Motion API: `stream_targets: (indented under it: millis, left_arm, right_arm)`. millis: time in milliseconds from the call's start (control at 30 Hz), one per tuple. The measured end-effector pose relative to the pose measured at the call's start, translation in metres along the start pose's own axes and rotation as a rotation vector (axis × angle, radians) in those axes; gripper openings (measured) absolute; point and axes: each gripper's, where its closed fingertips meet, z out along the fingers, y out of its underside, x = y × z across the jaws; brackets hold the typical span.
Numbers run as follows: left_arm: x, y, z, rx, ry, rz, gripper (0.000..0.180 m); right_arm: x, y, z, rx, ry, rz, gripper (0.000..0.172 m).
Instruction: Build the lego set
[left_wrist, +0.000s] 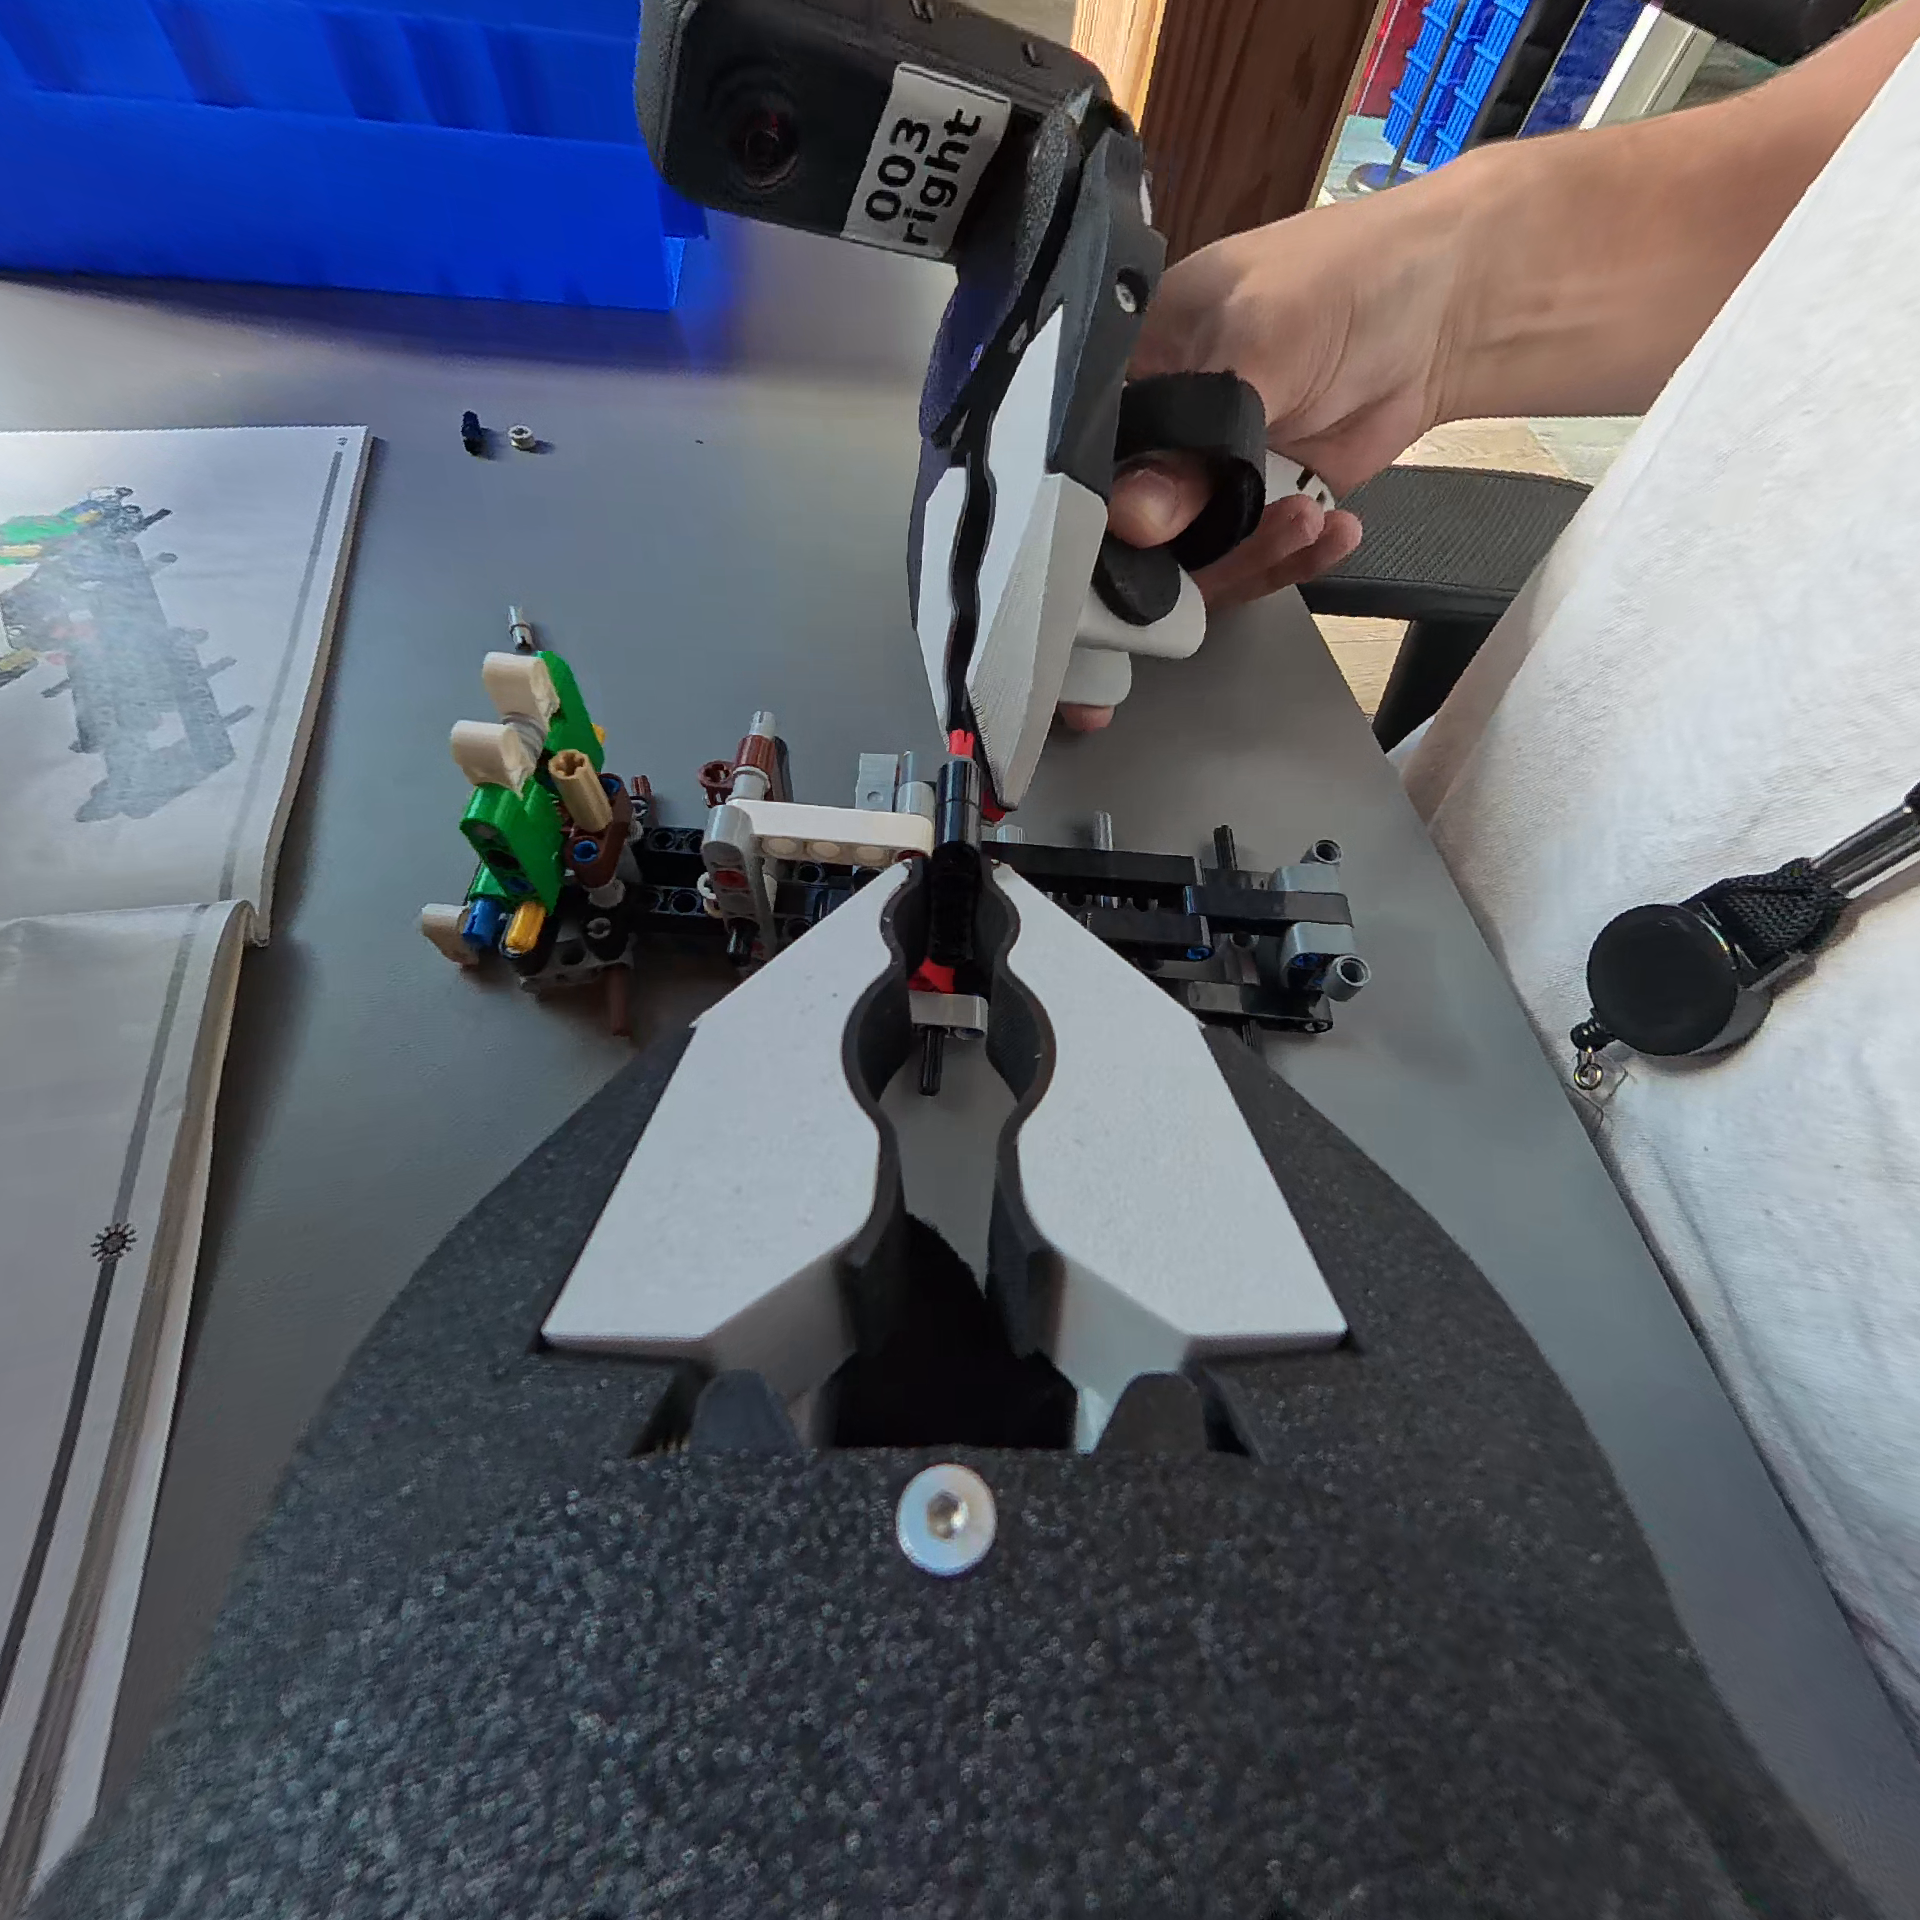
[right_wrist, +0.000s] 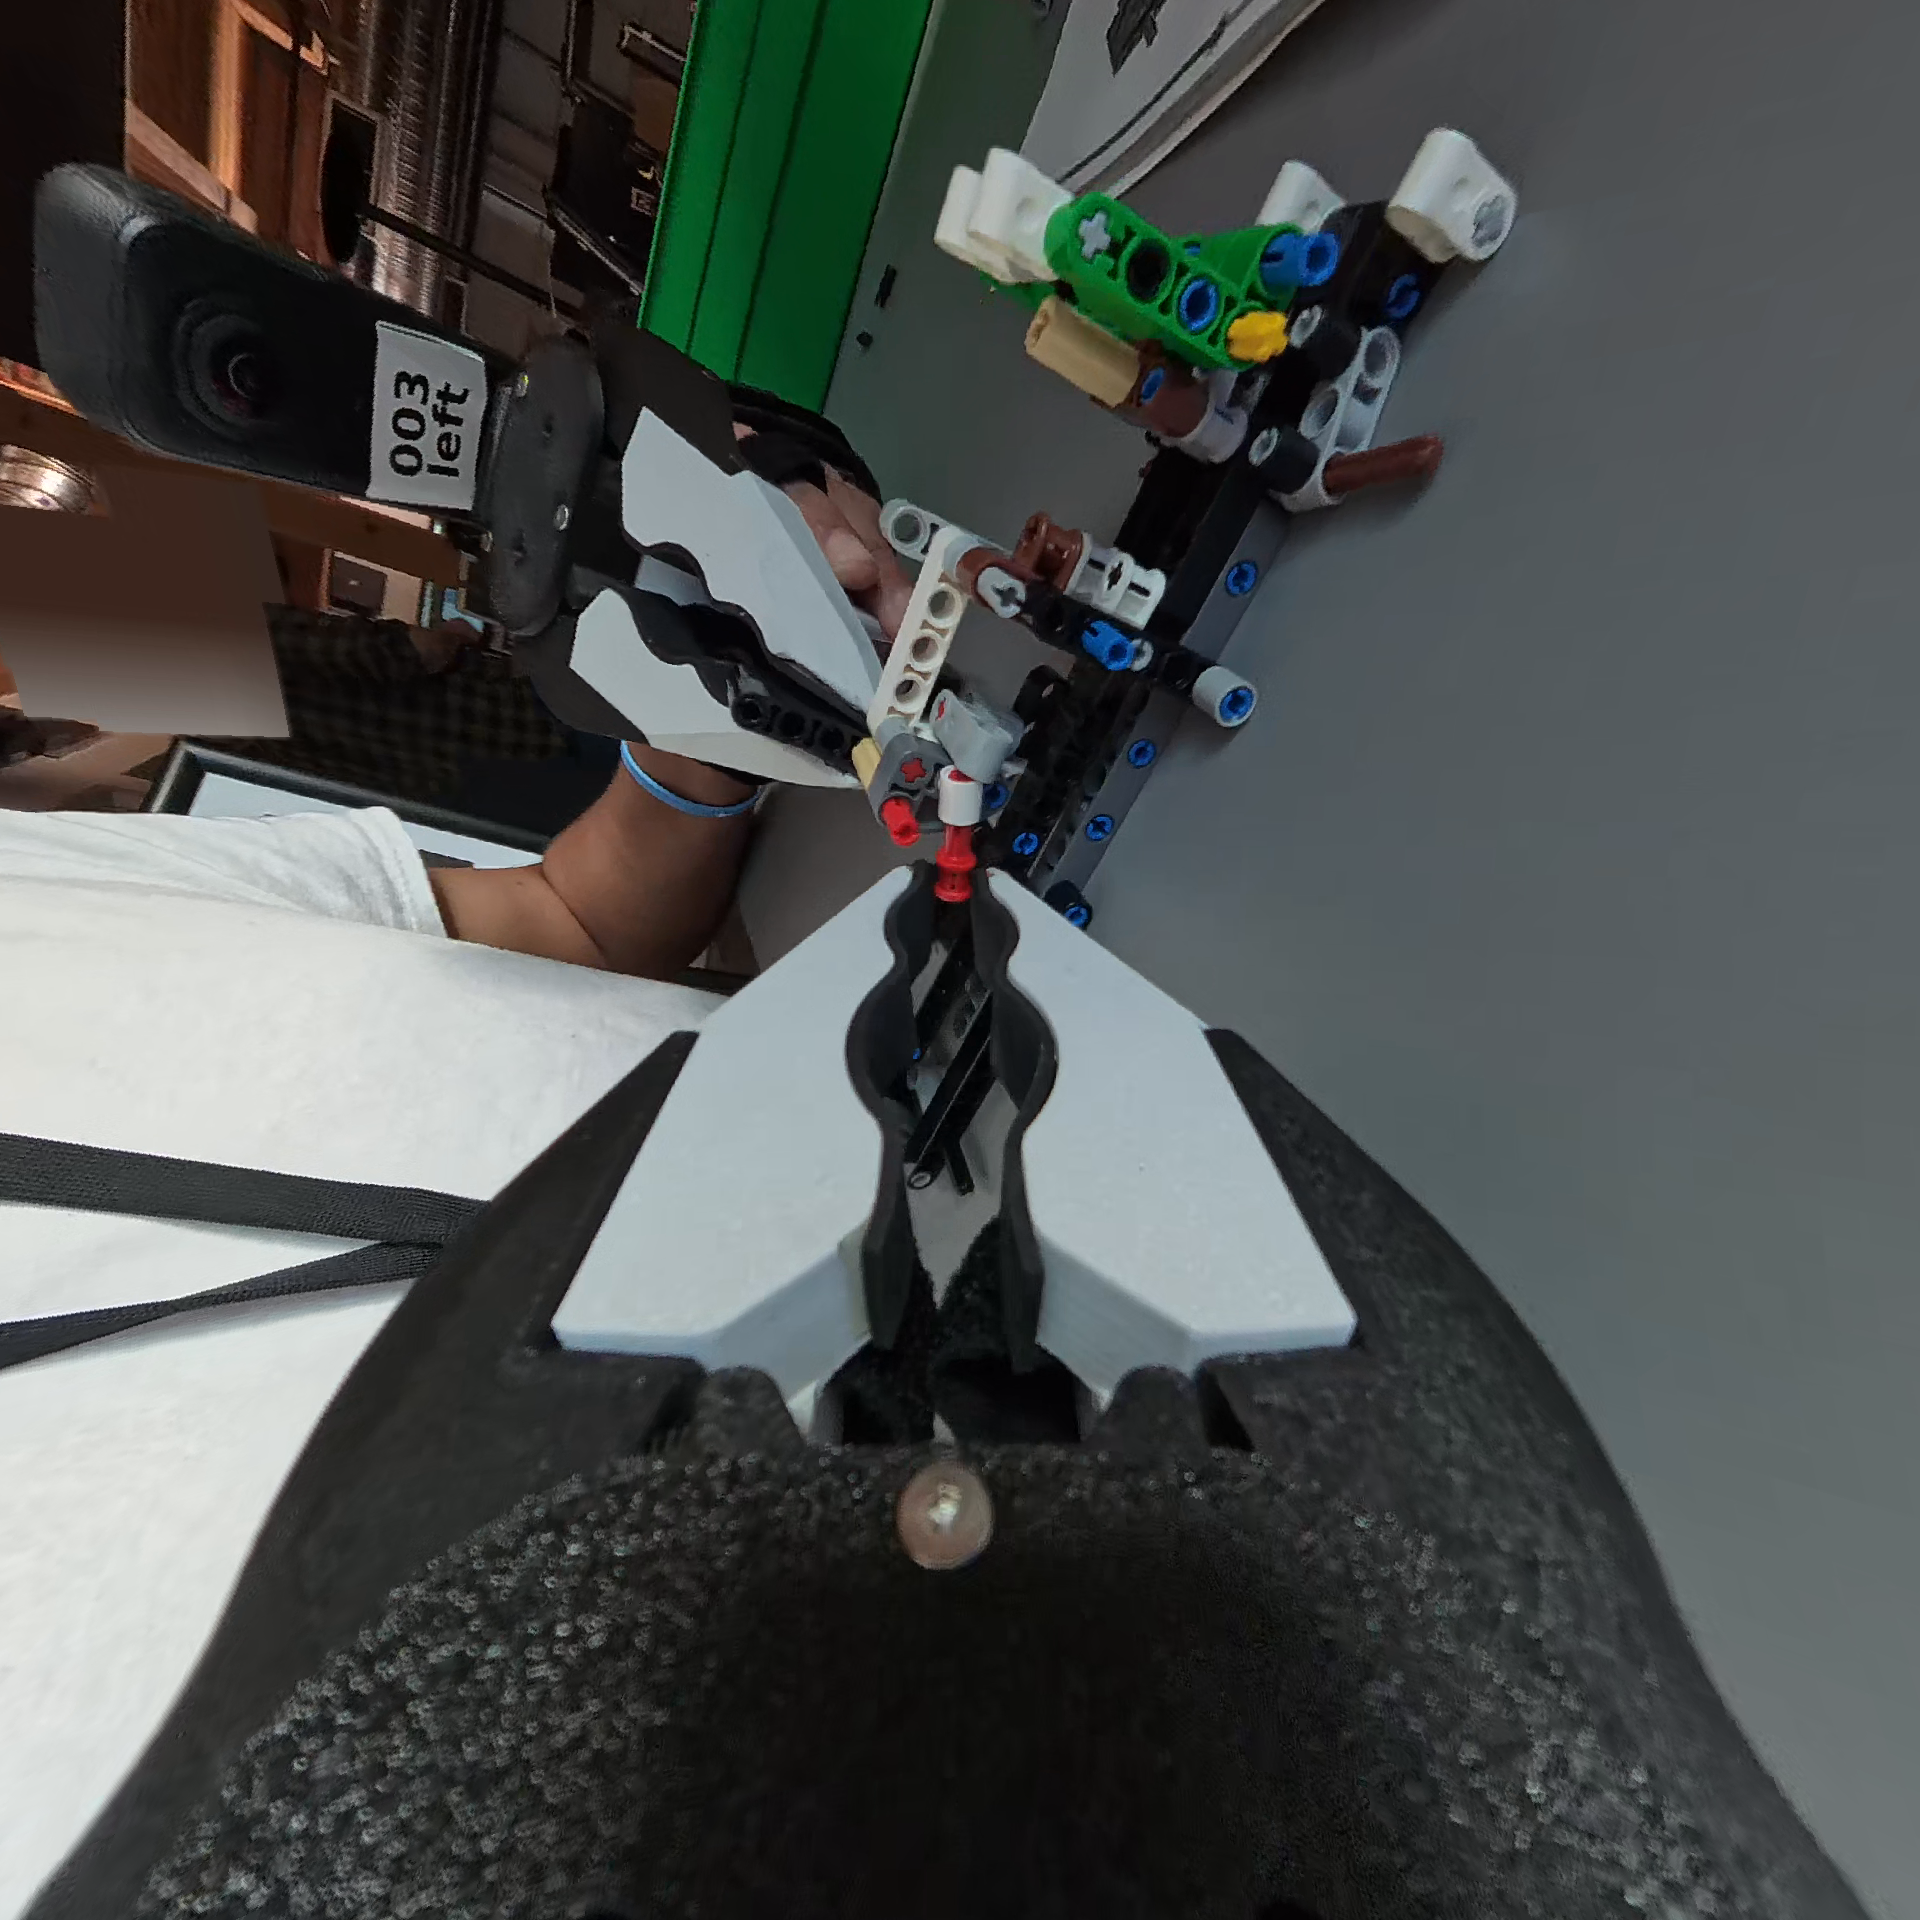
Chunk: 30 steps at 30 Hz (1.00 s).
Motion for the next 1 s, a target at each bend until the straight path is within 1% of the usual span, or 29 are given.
stream_targets:
  millis: [67, 233, 467, 533, 600, 633, 700, 733, 800, 833, 900, 933, 1000]
  left_arm:
    - [0.001, 0.0, 0.0, -0.002, -0.005, 0.018, 0.006]
    - [0.002, 0.001, 0.001, -0.005, -0.025, 0.052, 0.005]
    - [0.002, 0.001, 0.001, -0.006, -0.038, 0.079, 0.005]
    - [0.002, 0.001, 0.001, -0.006, -0.038, 0.079, 0.005]
    - [0.002, 0.0, 0.001, -0.005, -0.028, 0.065, 0.005]
    - [0.002, 0.0, 0.001, -0.005, -0.023, 0.057, 0.005]
    - [0.002, 0.0, 0.001, -0.004, -0.006, 0.036, 0.005]
    - [0.002, 0.0, 0.0, -0.004, 0.004, 0.024, 0.005]
    - [0.001, 0.0, 0.0, -0.004, 0.017, 0.01, 0.005]
    - [0.001, 0.0, 0.0, -0.004, 0.019, 0.007, 0.005]
    - [0.002, 0.0, 0.0, -0.004, 0.021, 0.005, 0.005]
    - [0.002, 0.0, 0.0, -0.004, 0.024, 0.002, 0.005]
    - [0.002, 0.0, 0.0, -0.004, 0.036, -0.008, 0.005]
  right_arm:
    - [-0.003, 0.001, -0.001, -0.01, -0.055, 0.08, 0.005]
    - [-0.005, 0.002, -0.002, -0.046, -0.132, 0.229, 0.005]
    - [-0.007, 0.0, -0.004, -0.054, -0.178, 0.288, 0.005]
    - [-0.007, 0.001, -0.004, -0.057, -0.175, 0.276, 0.005]
    - [-0.008, 0.006, -0.006, -0.092, -0.141, 0.157, 0.007]
    - [-0.006, 0.007, -0.008, -0.11, -0.107, 0.078, 0.01]
    - [0.001, 0.006, -0.018, -0.124, -0.014, -0.114, 0.017]
    - [-0.001, 0.004, -0.022, -0.125, 0.005, -0.225, 0.02]
    - [-0.007, -0.007, -0.026, -0.077, 0.045, -0.433, 0.039]
    - [-0.011, -0.008, -0.026, -0.078, 0.051, -0.555, 0.047]
    - [-0.009, -0.006, -0.022, -0.148, 0.127, -0.737, 0.049]
    - [-0.005, -0.002, -0.02, -0.204, 0.162, -0.806, 0.054]
    - [0.004, -0.002, -0.015, -0.254, 0.245, -0.946, 0.057]
